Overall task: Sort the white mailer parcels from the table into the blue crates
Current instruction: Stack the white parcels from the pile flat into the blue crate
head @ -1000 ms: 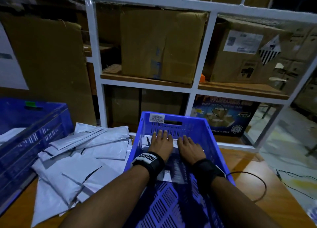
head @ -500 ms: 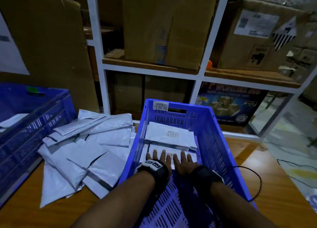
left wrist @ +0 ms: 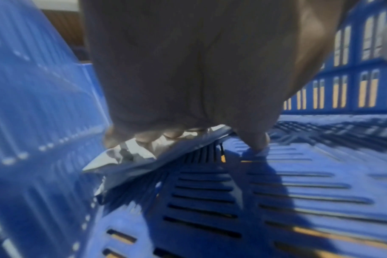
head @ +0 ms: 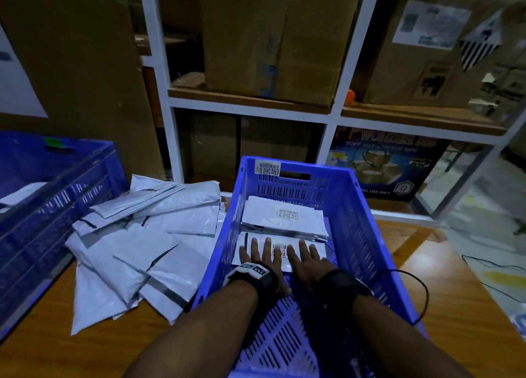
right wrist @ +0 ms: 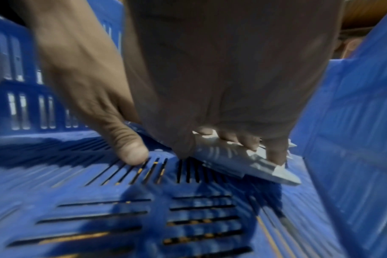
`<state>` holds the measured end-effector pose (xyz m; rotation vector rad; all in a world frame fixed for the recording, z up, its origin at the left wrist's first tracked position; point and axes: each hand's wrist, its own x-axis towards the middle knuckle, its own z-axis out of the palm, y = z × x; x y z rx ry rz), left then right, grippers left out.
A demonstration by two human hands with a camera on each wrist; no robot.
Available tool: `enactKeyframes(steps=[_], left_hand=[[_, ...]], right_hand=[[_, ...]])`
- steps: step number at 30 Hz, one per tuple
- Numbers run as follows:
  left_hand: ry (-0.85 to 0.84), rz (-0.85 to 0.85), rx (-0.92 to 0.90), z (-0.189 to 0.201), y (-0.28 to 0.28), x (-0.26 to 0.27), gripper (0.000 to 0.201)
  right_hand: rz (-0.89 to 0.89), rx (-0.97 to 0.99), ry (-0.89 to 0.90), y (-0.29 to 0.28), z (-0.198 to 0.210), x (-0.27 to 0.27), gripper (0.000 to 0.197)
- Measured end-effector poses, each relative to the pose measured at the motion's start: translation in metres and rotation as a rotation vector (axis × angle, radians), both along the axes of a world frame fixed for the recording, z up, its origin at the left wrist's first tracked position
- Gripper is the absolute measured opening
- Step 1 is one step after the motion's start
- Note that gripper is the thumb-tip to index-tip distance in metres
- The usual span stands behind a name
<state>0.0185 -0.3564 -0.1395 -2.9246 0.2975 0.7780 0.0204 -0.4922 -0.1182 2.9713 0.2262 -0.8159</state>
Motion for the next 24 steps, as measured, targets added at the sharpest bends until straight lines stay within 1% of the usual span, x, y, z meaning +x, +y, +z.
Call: enactKeyframes(steps=[5, 9, 11, 13, 14, 15, 18, 22, 24], left_hand=[[0.002, 0.016, -0.022, -0.002, -0.001, 0.002, 0.126], [0.017, 0.007, -0.033, -0.006, 0.0, 0.005, 0.125], [0.035, 0.017, -0.054, -0.006, -0.004, 0.005, 0.118], [0.02, 0.028, -0.071, -0.006, -0.006, 0.004, 0.102], [0.004, 0.031, -0.076, -0.006, -0.005, 0.003, 0.097], [-0.01, 0.034, -0.076, -0.007, -0.005, 0.003, 0.096], [-0.02, 0.047, -0.055, -0.006, -0.001, 0.006, 0.106], [-0.033, 0.024, -0.06, -0.012, 0.006, 0.009, 0.123], [-0.053, 0.012, -0.074, -0.019, 0.01, 0.011, 0.121]], right_hand=[[0.012, -0.002, -0.037, 0.002, -0.004, 0.001, 0.075], [0.02, 0.0, 0.001, 0.002, -0.007, 0.003, 0.087], [0.014, -0.022, 0.029, 0.001, -0.008, 0.004, 0.091], [0.008, -0.036, 0.058, 0.002, -0.006, 0.005, 0.094], [0.012, -0.04, 0.066, 0.003, -0.005, 0.005, 0.093], [0.016, -0.044, 0.068, 0.003, -0.004, 0.004, 0.093], [0.025, -0.036, 0.064, 0.003, -0.005, 0.003, 0.091], [0.025, 0.01, 0.063, 0.001, -0.011, 0.002, 0.089], [0.008, 0.032, 0.055, 0.001, -0.014, 0.002, 0.084]])
